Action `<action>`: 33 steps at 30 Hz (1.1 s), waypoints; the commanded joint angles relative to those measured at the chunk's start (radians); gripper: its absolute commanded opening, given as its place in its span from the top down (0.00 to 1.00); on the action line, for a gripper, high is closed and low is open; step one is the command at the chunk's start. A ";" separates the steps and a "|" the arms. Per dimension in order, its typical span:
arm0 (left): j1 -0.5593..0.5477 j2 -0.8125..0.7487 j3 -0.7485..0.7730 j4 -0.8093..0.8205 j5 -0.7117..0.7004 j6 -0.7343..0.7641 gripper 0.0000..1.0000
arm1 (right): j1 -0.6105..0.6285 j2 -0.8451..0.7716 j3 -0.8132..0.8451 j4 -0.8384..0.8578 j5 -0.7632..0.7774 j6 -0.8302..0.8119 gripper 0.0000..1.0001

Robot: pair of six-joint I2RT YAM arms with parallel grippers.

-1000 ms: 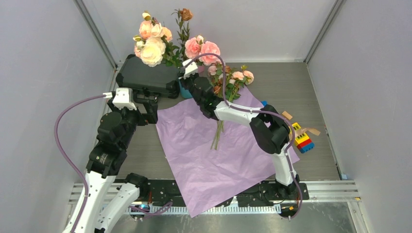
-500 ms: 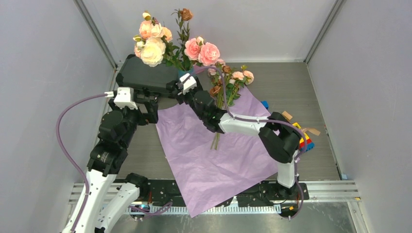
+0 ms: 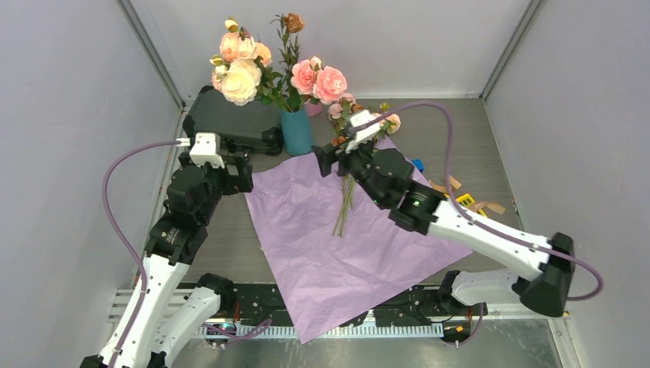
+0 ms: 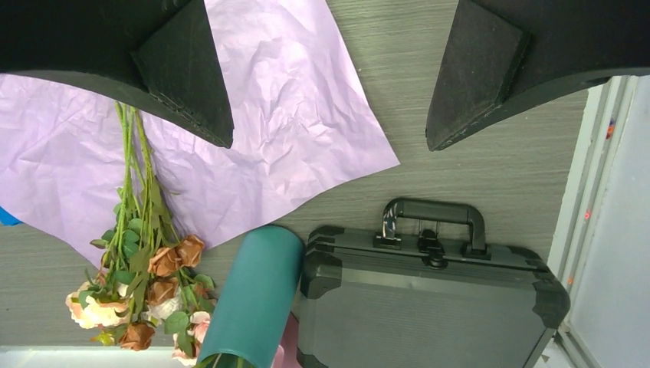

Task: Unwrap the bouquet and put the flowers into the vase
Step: Insert the fake flower into the vase, then pick up the fake flower from the wrapping paper.

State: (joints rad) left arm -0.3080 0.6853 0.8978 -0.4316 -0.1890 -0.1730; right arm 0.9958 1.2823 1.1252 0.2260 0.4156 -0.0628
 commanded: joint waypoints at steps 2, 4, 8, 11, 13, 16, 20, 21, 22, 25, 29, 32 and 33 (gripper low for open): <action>0.004 0.006 -0.003 0.032 -0.020 0.016 0.00 | -0.073 -0.163 -0.053 -0.416 -0.005 0.246 0.16; 0.004 0.024 -0.004 0.036 0.010 0.009 0.00 | -0.154 -0.197 -0.074 -0.489 -0.065 0.311 0.16; 0.004 0.076 0.001 0.029 0.015 0.008 0.00 | -0.356 -0.223 -0.142 -0.524 -0.236 0.426 0.17; 0.004 0.107 0.008 0.017 0.014 0.010 0.00 | -0.491 -0.179 -0.182 -0.508 -0.328 0.493 0.19; 0.004 0.121 0.012 0.012 0.019 0.012 0.00 | -0.557 -0.129 -0.200 -0.478 -0.376 0.540 0.20; 0.004 0.130 0.015 0.011 0.023 0.015 0.00 | -0.631 -0.020 -0.222 -0.418 -0.454 0.619 0.22; 0.004 0.128 0.013 0.010 0.027 0.017 0.00 | -0.682 0.121 -0.218 -0.331 -0.499 0.679 0.28; 0.004 0.128 0.015 0.010 0.030 0.017 0.00 | -0.682 0.142 -0.215 -0.301 -0.507 0.692 0.30; 0.004 0.129 0.015 0.010 0.033 0.017 0.00 | -0.683 0.184 -0.207 -0.266 -0.518 0.698 0.31; 0.004 0.126 0.016 0.011 0.037 0.017 0.00 | -0.683 0.267 -0.190 -0.197 -0.531 0.726 0.39; 0.004 0.124 0.016 0.010 0.038 0.017 0.00 | -0.681 0.393 -0.152 -0.138 -0.561 0.757 0.47; 0.004 0.121 0.018 0.010 0.037 0.019 0.00 | -0.681 0.443 -0.130 -0.088 -0.591 0.787 0.52; 0.004 0.121 0.018 0.011 0.037 0.020 0.00 | -0.681 0.462 -0.127 -0.080 -0.595 0.791 0.53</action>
State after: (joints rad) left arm -0.3073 0.8253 0.8951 -0.4389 -0.1604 -0.1707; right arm 0.3115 1.7084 0.9409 0.0147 -0.1276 0.6674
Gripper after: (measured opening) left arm 0.994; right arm 0.500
